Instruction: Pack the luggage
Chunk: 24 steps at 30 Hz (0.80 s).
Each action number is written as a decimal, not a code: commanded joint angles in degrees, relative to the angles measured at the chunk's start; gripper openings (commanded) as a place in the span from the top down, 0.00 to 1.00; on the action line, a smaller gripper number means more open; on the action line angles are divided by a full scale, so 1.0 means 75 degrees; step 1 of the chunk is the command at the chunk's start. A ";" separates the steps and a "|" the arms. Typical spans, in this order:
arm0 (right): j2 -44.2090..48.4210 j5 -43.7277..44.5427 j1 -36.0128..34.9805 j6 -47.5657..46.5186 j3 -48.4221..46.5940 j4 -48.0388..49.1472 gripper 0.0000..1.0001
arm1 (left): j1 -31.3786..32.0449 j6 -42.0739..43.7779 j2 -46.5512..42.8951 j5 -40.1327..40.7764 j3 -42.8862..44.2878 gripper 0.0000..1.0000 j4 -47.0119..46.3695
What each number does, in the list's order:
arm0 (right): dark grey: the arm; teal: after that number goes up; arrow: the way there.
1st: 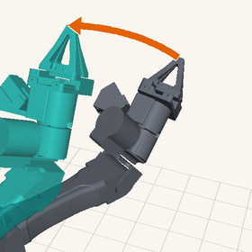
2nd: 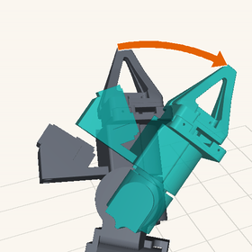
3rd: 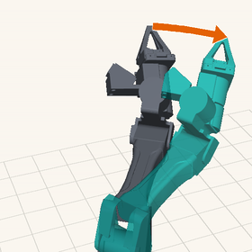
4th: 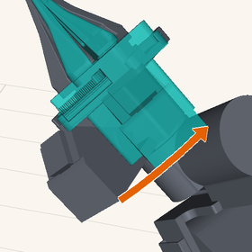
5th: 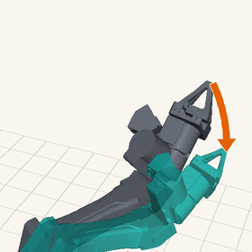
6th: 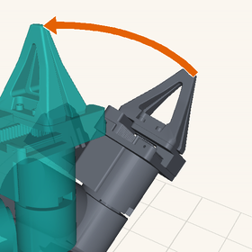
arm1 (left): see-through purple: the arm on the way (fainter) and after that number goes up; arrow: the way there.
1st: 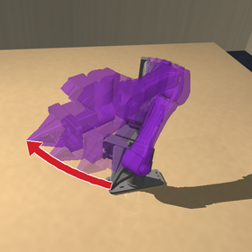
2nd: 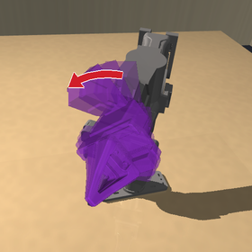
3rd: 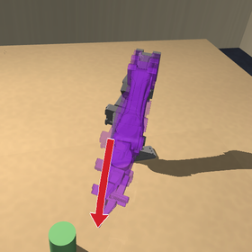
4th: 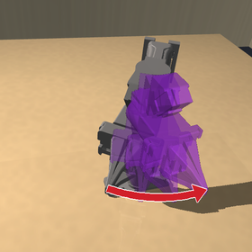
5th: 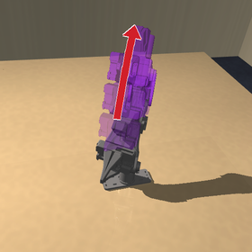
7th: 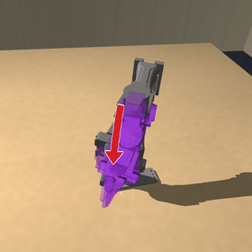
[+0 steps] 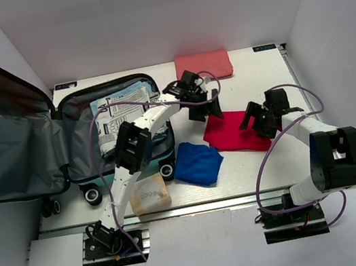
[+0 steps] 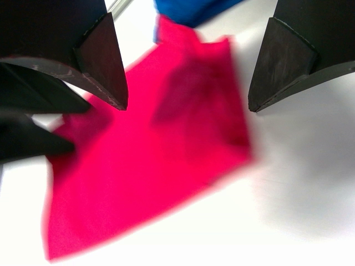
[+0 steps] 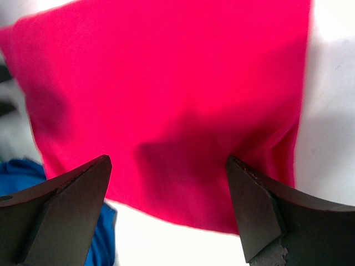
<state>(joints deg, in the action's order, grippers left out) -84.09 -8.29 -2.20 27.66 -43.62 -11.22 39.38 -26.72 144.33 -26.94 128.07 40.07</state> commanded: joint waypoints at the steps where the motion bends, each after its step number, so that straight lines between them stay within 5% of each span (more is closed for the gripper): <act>1: 0.0337 0.0004 -0.0071 0.0086 -0.0066 -0.0249 0.11 | -0.0258 0.0258 -0.0352 0.0603 -0.0071 0.02 -0.0128; 8: 0.0302 0.0963 -0.0012 0.0026 -0.1169 -0.1116 0.11 | -0.0258 0.0830 -0.1547 0.1210 -0.0962 0.02 0.0058; 15: 0.0116 0.2171 0.0199 0.0332 -0.1017 -0.1784 0.11 | -0.0176 0.1441 -0.1116 0.0897 -0.0905 0.02 0.0691; 24: -0.0482 0.1564 0.0785 0.0074 -0.0386 -0.0954 0.11 | 0.0140 0.1126 -0.0542 0.0159 -0.1185 0.02 0.0177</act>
<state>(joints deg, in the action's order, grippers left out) -86.91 5.15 2.90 29.10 -48.80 -21.45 39.51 -17.82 139.72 -22.55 120.36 43.18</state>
